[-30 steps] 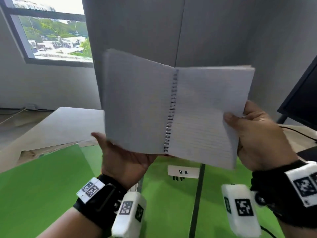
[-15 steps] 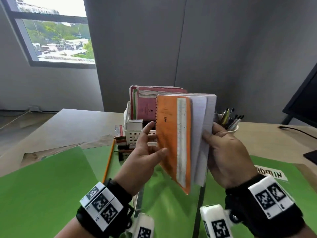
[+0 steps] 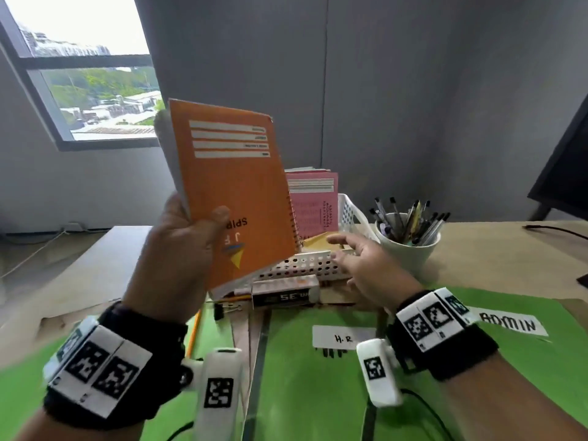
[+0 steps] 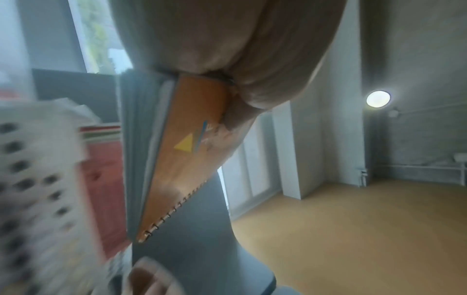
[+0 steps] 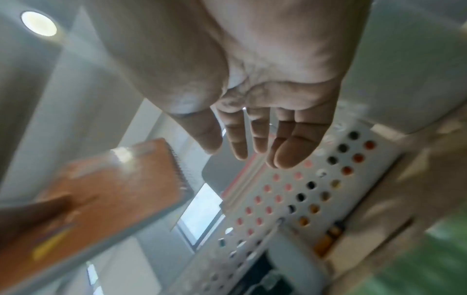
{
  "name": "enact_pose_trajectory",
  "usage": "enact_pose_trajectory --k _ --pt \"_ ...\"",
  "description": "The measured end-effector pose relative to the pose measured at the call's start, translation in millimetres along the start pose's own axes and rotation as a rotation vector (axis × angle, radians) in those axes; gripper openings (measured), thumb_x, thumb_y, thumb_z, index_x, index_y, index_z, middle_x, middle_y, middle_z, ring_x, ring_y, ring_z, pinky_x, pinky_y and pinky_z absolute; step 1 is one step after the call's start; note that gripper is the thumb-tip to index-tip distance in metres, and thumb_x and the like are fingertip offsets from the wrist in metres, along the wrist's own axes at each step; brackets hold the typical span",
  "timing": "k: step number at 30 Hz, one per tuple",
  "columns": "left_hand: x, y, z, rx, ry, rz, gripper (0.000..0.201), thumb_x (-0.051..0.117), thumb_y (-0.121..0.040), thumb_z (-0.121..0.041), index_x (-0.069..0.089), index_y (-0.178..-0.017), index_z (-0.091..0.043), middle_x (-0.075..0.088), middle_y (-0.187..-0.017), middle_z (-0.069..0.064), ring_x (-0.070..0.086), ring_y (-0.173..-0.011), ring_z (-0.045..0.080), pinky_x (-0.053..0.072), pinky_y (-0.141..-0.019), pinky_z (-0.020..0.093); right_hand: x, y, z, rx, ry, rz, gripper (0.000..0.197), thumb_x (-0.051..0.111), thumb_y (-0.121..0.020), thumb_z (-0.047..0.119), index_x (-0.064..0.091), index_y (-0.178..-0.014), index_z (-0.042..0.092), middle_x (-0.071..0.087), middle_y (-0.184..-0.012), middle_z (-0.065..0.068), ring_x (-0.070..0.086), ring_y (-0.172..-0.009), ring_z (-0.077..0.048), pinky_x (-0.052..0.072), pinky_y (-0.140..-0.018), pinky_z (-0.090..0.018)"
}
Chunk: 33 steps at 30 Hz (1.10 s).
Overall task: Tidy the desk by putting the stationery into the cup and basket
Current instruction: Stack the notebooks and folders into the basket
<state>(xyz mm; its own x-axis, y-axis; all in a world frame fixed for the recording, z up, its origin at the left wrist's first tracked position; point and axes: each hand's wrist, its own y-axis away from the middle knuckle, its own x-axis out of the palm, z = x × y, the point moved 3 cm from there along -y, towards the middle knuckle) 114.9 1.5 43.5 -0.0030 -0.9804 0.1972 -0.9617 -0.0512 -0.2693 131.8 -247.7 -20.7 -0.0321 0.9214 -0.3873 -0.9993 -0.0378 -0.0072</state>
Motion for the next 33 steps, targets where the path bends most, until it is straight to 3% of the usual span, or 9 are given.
enact_pose_trajectory --k 3,5,8,13,18,20,25,28,33 --pt "10.1 -45.5 -24.5 0.126 -0.242 0.022 0.030 0.061 -0.096 -0.003 0.065 -0.118 -0.024 0.077 -0.107 0.001 0.076 -0.093 0.021 0.064 -0.073 0.046 -2.6 -9.3 -16.3 0.037 0.034 0.046 0.025 0.057 -0.102 0.022 0.062 -0.126 0.028 0.064 -0.111 -0.002 0.065 -0.074 -0.017 0.059 -0.062 -0.030" --pt "22.7 -77.9 -34.7 0.232 -0.447 0.092 0.030 0.058 -0.091 0.003 0.067 -0.114 -0.015 0.074 -0.096 0.005 0.072 -0.079 0.012 0.063 -0.064 0.034 -4.3 -10.6 -19.8 0.009 0.036 0.056 0.024 0.057 -0.102 0.020 0.062 -0.125 0.026 0.060 -0.121 -0.003 0.059 -0.075 -0.005 0.051 -0.056 -0.013" --pt "44.3 -125.2 -35.0 0.421 -0.813 0.223 0.011 0.064 -0.093 -0.004 0.068 -0.099 -0.012 0.069 -0.083 0.001 0.062 -0.064 -0.003 0.050 -0.058 0.014 -6.3 -14.1 -24.9 -0.004 0.078 0.080 0.026 0.058 -0.102 0.022 0.060 -0.126 0.030 0.057 -0.124 0.001 0.052 -0.077 0.000 0.046 -0.056 -0.011" --pt "74.1 -195.2 12.3 0.354 -1.286 0.435 0.012 0.062 -0.096 -0.013 0.067 -0.107 -0.011 0.071 -0.094 0.011 0.066 -0.077 0.020 0.059 -0.070 0.035 -7.3 -18.5 -34.3 0.012 0.211 0.147 0.036 0.067 -0.095 0.038 0.052 -0.127 0.042 0.039 -0.134 0.018 0.052 -0.123 -0.013 0.046 -0.109 -0.045" --pt "91.4 -221.8 58.5 0.279 -1.786 0.632 0.025 0.058 -0.098 -0.021 0.061 -0.122 -0.025 0.054 -0.126 0.001 0.053 -0.123 0.025 0.048 -0.094 0.024 -10.8 -16.3 -32.6 0.005 0.246 0.183 0.037 0.065 -0.095 0.047 0.048 -0.127 0.047 0.035 -0.136 0.024 0.044 -0.129 -0.011 0.039 -0.115 -0.046" --pt "95.0 -227.4 66.3 0.262 -1.779 0.572 0.048 0.066 -0.093 -0.027 0.051 -0.137 -0.036 0.041 -0.145 0.000 0.038 -0.137 0.029 0.040 -0.110 0.041 -9.2 -16.2 -32.8 -0.005 0.259 0.177 0.035 0.064 -0.094 0.048 0.046 -0.125 0.048 0.035 -0.138 0.024 0.041 -0.132 -0.012 0.035 -0.117 -0.047" --pt "103.6 -239.5 92.5 0.057 -1.788 0.606 0.113 0.079 -0.083 -0.042 0.000 -0.163 -0.031 0.054 -0.144 0.007 0.057 -0.124 0.030 0.051 -0.101 0.047 -4.9 -16.0 -32.5 0.006 0.209 0.176 0.038 0.067 -0.093 0.047 0.045 -0.125 0.047 0.034 -0.133 0.025 0.043 -0.130 -0.012 0.043 -0.113 -0.047" --pt "110.1 -243.4 88.2 0.038 -1.861 0.460 0.098 0.072 -0.073 -0.076 0.035 -0.152 -0.033 0.055 -0.138 0.003 0.053 -0.127 0.031 0.048 -0.096 0.050 -4.5 -15.3 -33.5 0.014 0.204 0.173 0.042 0.067 -0.093 0.047 0.045 -0.129 0.044 0.033 -0.132 0.025 0.046 -0.126 -0.009 0.046 -0.111 -0.045" --pt "120.9 -251.1 79.5 -0.056 -1.894 0.564 0.048 0.075 -0.089 -0.041 0.062 -0.128 -0.017 0.070 -0.108 0.002 0.068 -0.099 0.023 0.058 -0.091 0.040 -4.2 -16.0 -35.0 0.016 0.211 0.182 0.042 0.067 -0.093 0.048 0.044 -0.129 0.044 0.033 -0.130 0.025 0.048 -0.124 -0.009 0.045 -0.111 -0.044"
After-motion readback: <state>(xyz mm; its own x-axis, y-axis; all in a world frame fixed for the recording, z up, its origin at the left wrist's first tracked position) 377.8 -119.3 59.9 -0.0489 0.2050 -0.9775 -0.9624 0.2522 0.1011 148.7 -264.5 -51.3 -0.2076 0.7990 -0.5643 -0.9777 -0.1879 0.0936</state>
